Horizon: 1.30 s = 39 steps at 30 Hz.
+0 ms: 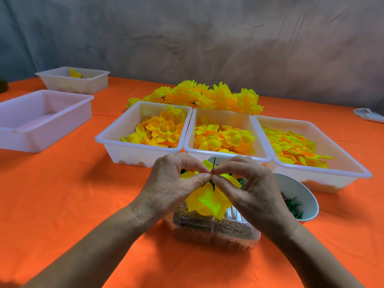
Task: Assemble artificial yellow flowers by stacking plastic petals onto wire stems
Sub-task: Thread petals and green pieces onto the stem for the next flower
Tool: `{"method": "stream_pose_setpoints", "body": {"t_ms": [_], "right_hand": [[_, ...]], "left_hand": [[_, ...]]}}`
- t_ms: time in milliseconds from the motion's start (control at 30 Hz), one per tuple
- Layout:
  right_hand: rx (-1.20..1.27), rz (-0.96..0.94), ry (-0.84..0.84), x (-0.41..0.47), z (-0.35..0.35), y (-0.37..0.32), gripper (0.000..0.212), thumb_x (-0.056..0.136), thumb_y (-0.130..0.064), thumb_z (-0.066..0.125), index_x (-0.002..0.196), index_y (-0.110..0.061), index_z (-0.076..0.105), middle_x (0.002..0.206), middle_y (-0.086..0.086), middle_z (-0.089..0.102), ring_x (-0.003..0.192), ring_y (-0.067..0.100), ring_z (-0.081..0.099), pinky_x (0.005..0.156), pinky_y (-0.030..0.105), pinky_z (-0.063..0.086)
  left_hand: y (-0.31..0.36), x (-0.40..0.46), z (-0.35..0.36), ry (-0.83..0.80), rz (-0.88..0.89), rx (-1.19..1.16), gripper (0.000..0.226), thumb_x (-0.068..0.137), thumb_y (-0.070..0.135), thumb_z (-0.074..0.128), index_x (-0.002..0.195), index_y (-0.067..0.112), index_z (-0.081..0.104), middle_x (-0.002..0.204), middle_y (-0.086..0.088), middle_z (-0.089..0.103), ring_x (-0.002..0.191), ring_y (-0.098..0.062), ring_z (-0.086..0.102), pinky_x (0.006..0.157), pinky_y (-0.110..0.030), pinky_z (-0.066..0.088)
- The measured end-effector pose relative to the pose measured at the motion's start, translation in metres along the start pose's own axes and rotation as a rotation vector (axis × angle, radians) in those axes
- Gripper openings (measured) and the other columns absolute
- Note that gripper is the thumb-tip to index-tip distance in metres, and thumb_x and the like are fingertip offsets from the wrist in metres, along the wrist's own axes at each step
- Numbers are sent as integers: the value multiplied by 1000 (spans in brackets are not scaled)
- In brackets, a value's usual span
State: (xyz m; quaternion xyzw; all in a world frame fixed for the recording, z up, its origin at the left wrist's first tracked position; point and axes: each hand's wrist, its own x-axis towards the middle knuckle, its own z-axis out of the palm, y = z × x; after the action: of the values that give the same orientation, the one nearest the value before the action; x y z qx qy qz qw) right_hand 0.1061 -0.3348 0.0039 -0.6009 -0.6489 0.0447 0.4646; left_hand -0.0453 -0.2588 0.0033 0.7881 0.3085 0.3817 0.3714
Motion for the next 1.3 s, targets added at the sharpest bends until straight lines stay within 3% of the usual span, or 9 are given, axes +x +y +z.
{"method": "stream_pose_setpoints", "body": {"t_ms": [167,267,400,533,667,800,900,1033,1300], "right_hand": [[54,56,-64,5,-5,3,4,75,-19,78,75,-23,76,77,-12,67,82,12,62,72,31,47],[16,28,-93,9,-5,4,4,73,-22,79,74,-23,75,79,-12,67,85,12,60,74,30,47],[7,2,-98,10,-4,7,7,72,-24,79,71,-26,72,79,-16,65,84,13,59,75,31,46],[91,6,-109,11,-4,10,14,71,-26,78,68,-36,68,77,-13,68,83,19,62,75,43,49],[157,19,-136,11,-3,14,10,71,-27,76,68,-32,68,76,-6,69,77,15,64,72,41,51],[111,92,-150,6,1,16,17,71,-21,79,68,-32,67,80,-7,67,89,15,61,80,38,49],[69,103,-145,6,2,17,20,70,-18,80,68,-32,65,82,-6,67,92,13,58,81,32,47],[68,116,-158,2,0,12,17,72,-21,79,68,-33,68,82,-7,67,91,11,59,80,28,47],[164,195,-148,3,-3,2,11,71,-21,81,76,-29,76,85,-8,71,89,6,64,83,30,50]], "left_hand": [[-1,0,-1,2,1,-3,18,75,17,78,72,33,71,83,7,72,88,-4,65,87,-34,50],[-1,2,-2,-10,8,6,12,73,14,79,74,25,74,84,6,71,88,-5,65,87,-34,49],[-1,4,-1,-25,58,48,7,73,10,79,77,15,76,84,4,71,85,-5,64,84,-25,49],[1,5,-3,-46,94,91,6,73,9,79,76,13,76,84,7,69,84,-2,62,82,-17,46],[2,8,-2,-55,126,168,5,73,7,79,74,11,75,84,5,70,87,-11,63,85,-34,48],[0,6,3,-72,170,234,7,71,7,79,71,10,73,84,4,70,89,-19,63,85,-45,46],[-4,6,3,-74,191,272,5,72,11,77,71,12,72,86,5,69,92,-20,61,87,-47,44],[1,4,0,-108,169,378,4,75,18,78,78,16,76,92,12,66,99,-15,57,93,-36,38],[14,13,-15,-63,35,-53,10,68,19,83,72,23,75,79,6,69,81,-9,66,81,-34,52]]}}
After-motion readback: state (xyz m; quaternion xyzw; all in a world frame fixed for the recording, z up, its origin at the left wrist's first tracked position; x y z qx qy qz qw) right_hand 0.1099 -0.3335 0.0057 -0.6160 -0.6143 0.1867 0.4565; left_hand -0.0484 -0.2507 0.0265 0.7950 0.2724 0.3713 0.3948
